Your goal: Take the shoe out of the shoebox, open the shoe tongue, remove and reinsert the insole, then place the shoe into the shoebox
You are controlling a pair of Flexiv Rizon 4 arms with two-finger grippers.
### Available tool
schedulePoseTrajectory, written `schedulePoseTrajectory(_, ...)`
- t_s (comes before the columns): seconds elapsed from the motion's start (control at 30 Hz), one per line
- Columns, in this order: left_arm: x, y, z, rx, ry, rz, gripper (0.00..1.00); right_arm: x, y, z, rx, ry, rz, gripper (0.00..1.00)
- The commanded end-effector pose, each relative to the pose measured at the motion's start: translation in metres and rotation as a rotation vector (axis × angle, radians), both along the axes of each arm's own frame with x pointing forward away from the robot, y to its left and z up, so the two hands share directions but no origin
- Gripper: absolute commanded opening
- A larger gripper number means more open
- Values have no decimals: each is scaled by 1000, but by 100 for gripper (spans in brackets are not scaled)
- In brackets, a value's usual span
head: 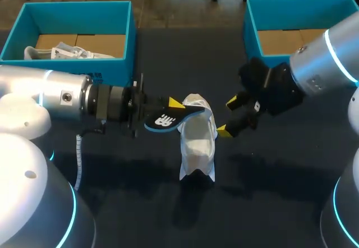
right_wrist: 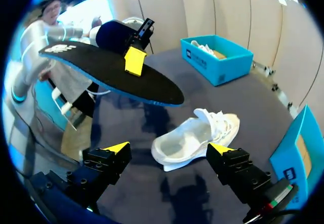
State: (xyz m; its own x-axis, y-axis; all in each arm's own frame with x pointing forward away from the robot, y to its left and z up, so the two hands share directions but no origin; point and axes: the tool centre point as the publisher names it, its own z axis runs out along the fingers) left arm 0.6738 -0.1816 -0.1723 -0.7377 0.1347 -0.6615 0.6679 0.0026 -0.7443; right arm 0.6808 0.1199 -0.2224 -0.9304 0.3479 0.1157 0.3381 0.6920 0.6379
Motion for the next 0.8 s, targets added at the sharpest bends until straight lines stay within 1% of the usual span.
schedulePoseTrajectory(0.03,0,0,0,3,0,-1,0,3,-6,-12,-73,-108,35,100)
schedulePoseTrajectory(0.07,0,0,0,3,0,-1,0,4,-7,-13,-90,-141,54,100)
schedulePoseTrajectory(0.1,0,0,0,3,0,-1,0,6,-8,-13,-96,-204,97,100)
schedulePoseTrajectory(0.13,0,0,0,3,0,-1,0,8,-7,-13,-118,-208,117,100)
schedulePoseTrajectory(0.17,0,0,0,3,0,-1,0,9,-7,-14,-151,-235,140,100)
schedulePoseTrajectory(0.23,0,0,0,3,0,-1,0,12,-4,-18,-217,-248,184,100)
schedulePoseTrajectory(0.27,0,0,0,3,0,-1,0,13,-2,-20,-232,-255,212,100)
schedulePoseTrajectory(0.33,0,0,0,3,0,-1,0,14,-1,-24,-225,-289,247,100)
schedulePoseTrajectory(0.37,0,0,0,3,0,-1,0,15,0,-27,-249,-277,237,100)
schedulePoseTrajectory(0.4,0,0,0,3,0,-1,0,16,-1,-32,-285,-226,213,100)
schedulePoseTrajectory(0.8,0,0,0,3,0,-1,0,16,-1,-32,-285,-226,213,100)
